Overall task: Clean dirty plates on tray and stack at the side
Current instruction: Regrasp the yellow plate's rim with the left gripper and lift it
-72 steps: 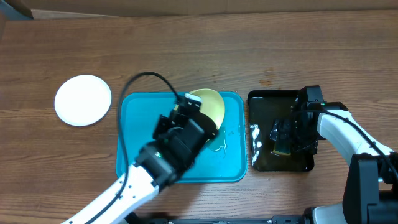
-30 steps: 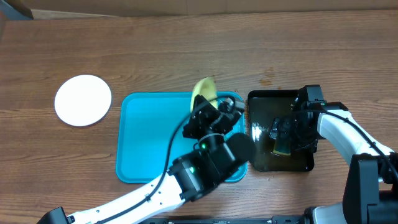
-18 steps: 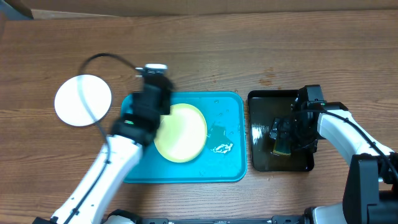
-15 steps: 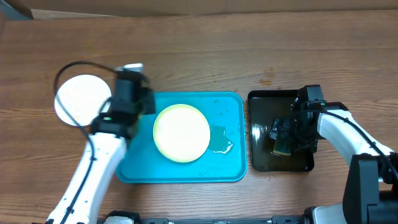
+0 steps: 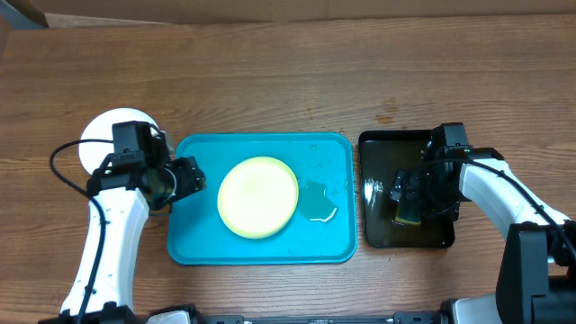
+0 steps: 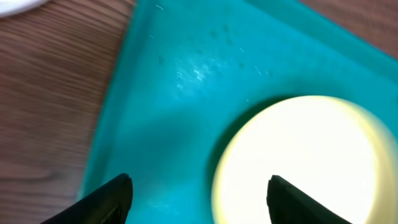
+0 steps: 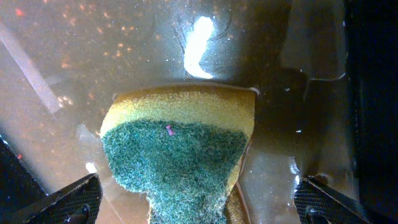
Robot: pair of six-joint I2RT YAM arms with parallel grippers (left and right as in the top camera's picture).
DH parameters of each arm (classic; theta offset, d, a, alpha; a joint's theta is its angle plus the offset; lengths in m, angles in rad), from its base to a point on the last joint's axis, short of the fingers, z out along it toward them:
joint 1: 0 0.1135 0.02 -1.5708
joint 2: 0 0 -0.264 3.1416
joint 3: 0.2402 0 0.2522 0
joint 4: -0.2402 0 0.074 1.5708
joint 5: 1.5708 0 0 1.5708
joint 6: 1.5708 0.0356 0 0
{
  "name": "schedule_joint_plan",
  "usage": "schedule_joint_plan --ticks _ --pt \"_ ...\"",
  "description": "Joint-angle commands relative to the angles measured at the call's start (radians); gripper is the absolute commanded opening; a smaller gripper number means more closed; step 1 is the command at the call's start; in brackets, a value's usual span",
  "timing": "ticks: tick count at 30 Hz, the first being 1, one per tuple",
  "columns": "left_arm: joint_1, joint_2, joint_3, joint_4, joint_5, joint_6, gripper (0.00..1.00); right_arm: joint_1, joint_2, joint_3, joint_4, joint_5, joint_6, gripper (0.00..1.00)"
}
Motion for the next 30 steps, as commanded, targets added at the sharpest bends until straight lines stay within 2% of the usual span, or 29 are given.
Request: schedule_joint_plan --ticks 1,9,13,14,17,22,23,30 --pt "-0.061 0.063 -0.034 0.015 0.054 0.046 0.73 0.000 -0.014 -0.004 0.003 0.011 0.000 1.00" --pt "-0.197 0.283 -0.036 0.119 0.042 0.045 0.77 0.000 -0.014 -0.004 0.003 0.011 0.000 1.00" --pt "-0.210 0.370 -0.036 0.138 -0.011 0.042 0.61 0.000 -0.014 -0.004 0.003 0.011 0.000 1.00" --pt "-0.208 0.388 -0.036 0.134 -0.043 0.042 0.52 0.000 -0.014 -0.004 0.003 0.011 0.000 1.00" --pt "-0.209 0.391 -0.036 0.131 -0.073 0.042 0.42 0.000 -0.014 -0.004 0.003 0.011 0.000 1.00" --pt "-0.209 0.391 -0.034 0.134 -0.073 0.042 0.07 0.000 -0.014 -0.004 0.003 0.011 0.000 1.00" --pt "-0.209 0.391 -0.031 0.133 -0.073 0.042 0.04 0.000 -0.014 -0.004 0.003 0.011 0.000 1.00" --pt "-0.208 0.333 0.109 0.023 -0.081 0.042 0.04 0.000 -0.014 -0.004 0.003 0.011 0.000 1.00"
